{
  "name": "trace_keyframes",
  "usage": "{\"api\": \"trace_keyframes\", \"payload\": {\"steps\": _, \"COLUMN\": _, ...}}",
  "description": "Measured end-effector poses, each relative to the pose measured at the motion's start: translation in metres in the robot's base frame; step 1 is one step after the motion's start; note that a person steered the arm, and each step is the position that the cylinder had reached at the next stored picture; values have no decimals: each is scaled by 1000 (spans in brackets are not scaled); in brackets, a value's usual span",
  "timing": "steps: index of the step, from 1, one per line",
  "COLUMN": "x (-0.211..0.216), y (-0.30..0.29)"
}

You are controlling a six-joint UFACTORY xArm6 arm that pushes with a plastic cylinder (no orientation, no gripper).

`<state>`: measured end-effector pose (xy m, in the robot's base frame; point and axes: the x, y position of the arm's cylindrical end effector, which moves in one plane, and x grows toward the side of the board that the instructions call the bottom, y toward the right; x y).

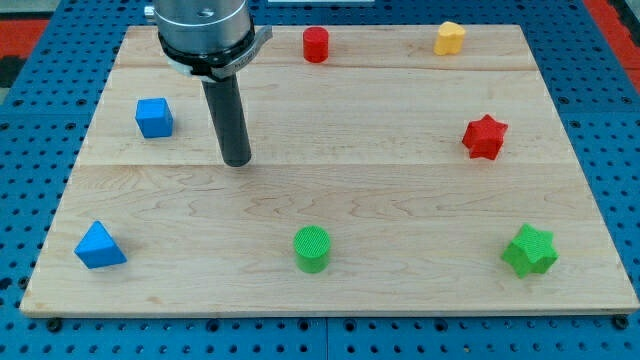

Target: Push the arm towards the right edge of the board

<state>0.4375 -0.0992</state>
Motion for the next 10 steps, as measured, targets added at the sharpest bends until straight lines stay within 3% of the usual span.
{"api": "trace_keyframes", "payload": {"steps": 2, "x": 1, "y": 7}}
{"api": "trace_keyframes", "payload": {"steps": 3, "x": -2, "y": 40}}
{"api": "trace_keyframes", "payload": {"steps": 7, "x": 30, "y": 277}}
{"api": "trace_keyframes", "payload": {"steps": 9, "x": 58, "y": 323}}
{"api": "trace_keyframes", "payload": {"steps": 10, "x": 33, "y": 357}}
